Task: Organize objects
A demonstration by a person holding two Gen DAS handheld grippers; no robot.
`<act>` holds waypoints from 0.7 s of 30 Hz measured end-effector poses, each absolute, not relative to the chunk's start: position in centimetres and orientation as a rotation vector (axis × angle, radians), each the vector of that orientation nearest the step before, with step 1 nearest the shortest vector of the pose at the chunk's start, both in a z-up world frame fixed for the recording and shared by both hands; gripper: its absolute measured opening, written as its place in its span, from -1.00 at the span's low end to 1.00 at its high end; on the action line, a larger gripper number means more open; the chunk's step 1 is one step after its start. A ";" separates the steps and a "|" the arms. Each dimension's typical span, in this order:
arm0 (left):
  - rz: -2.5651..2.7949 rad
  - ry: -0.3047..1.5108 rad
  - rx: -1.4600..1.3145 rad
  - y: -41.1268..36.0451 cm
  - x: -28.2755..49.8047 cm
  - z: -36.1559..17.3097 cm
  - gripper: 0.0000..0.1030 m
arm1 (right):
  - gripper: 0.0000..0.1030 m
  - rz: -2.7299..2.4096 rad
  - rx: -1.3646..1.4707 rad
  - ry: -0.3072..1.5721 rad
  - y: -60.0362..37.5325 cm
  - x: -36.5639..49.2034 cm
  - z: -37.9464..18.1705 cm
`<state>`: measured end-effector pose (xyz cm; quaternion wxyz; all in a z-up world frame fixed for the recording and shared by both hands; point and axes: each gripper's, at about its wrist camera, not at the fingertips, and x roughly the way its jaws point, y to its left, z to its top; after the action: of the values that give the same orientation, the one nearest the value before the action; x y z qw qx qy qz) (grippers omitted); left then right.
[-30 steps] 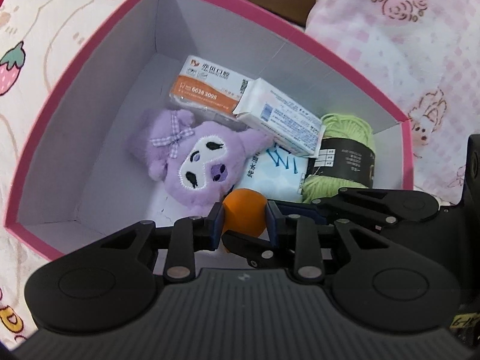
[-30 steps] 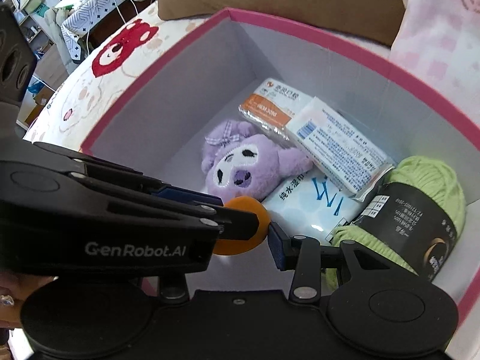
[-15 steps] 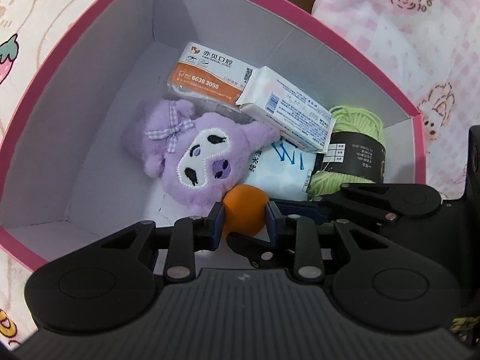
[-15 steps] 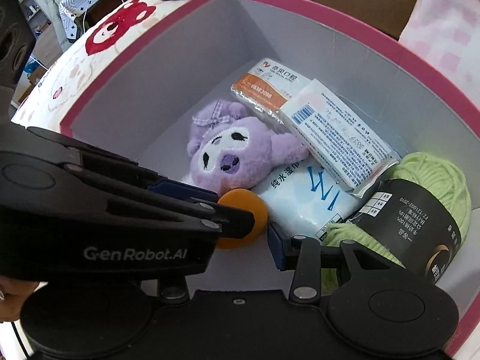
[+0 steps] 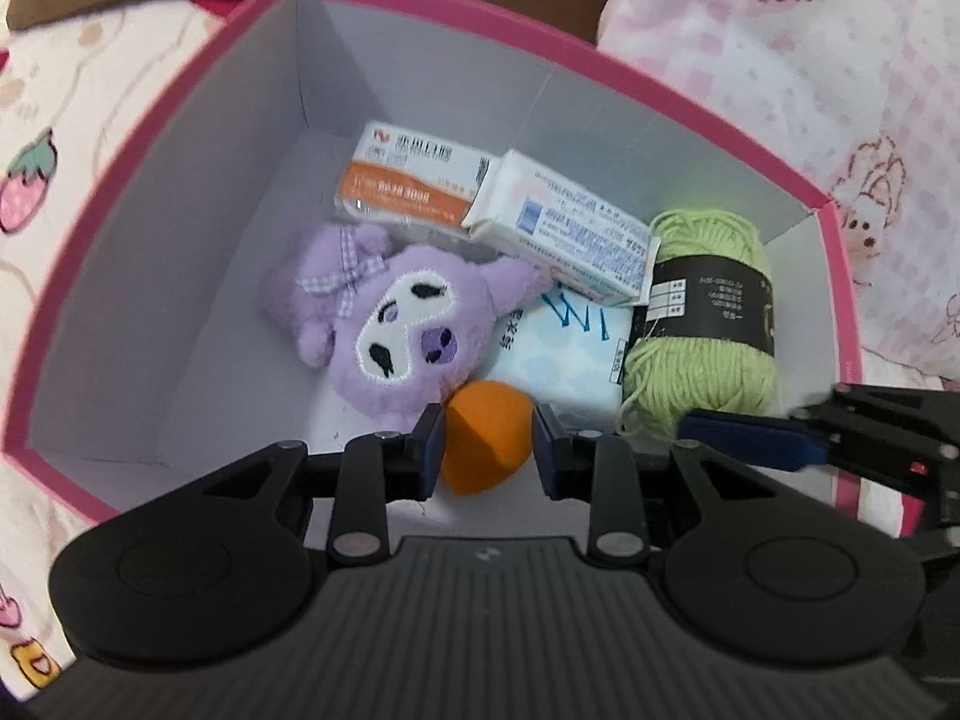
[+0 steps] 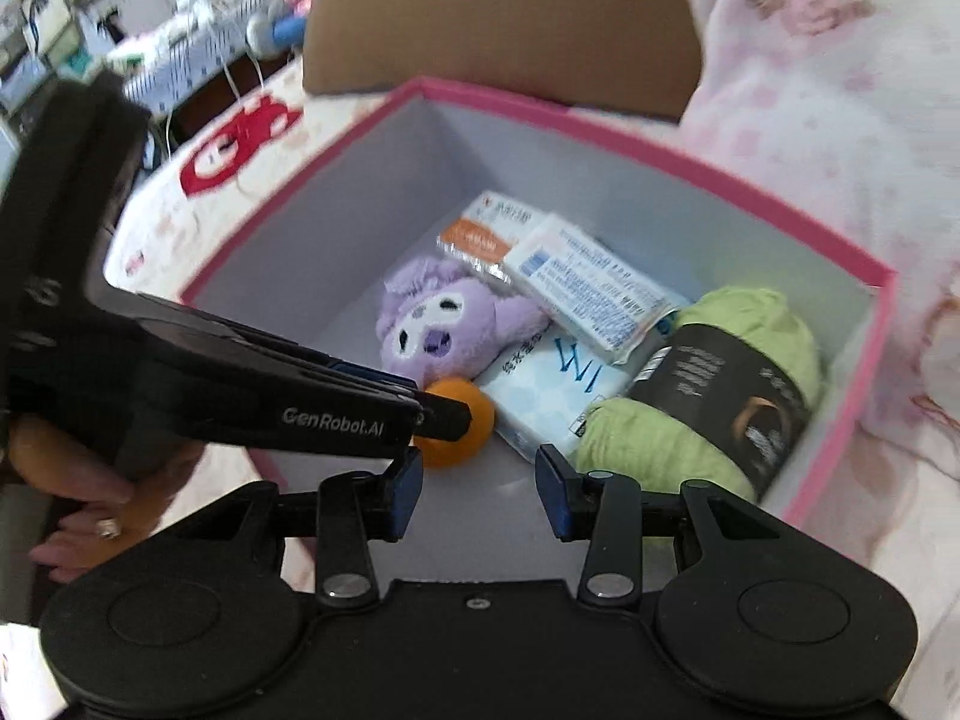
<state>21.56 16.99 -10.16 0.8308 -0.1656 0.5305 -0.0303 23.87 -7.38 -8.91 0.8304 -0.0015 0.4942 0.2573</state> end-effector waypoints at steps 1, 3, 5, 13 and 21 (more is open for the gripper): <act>-0.074 1.112 -0.353 17.0 21.5 -9.9 -0.41 | -0.10 0.536 -0.008 1.038 -7.7 23.5 -8.7; -0.101 1.094 -0.369 16.9 21.4 -9.6 -0.41 | -0.10 0.513 -0.031 1.012 -7.9 22.5 -8.4; -0.100 1.097 -0.372 16.9 21.5 -9.3 -0.41 | -0.10 0.502 -0.036 0.995 -8.0 21.8 -8.2; -0.138 1.078 -0.282 15.6 19.4 -6.6 -0.41 | -0.09 0.483 -0.046 0.915 -9.7 18.2 -4.6; -0.177 1.027 -0.280 14.5 15.8 -2.0 -0.41 | -0.05 0.439 -0.011 0.854 -11.7 14.7 -1.6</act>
<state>15.79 14.45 -1.99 0.8579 -0.1334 0.4889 -0.0845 14.70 -11.68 -1.56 0.8868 -0.0052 0.4110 0.2114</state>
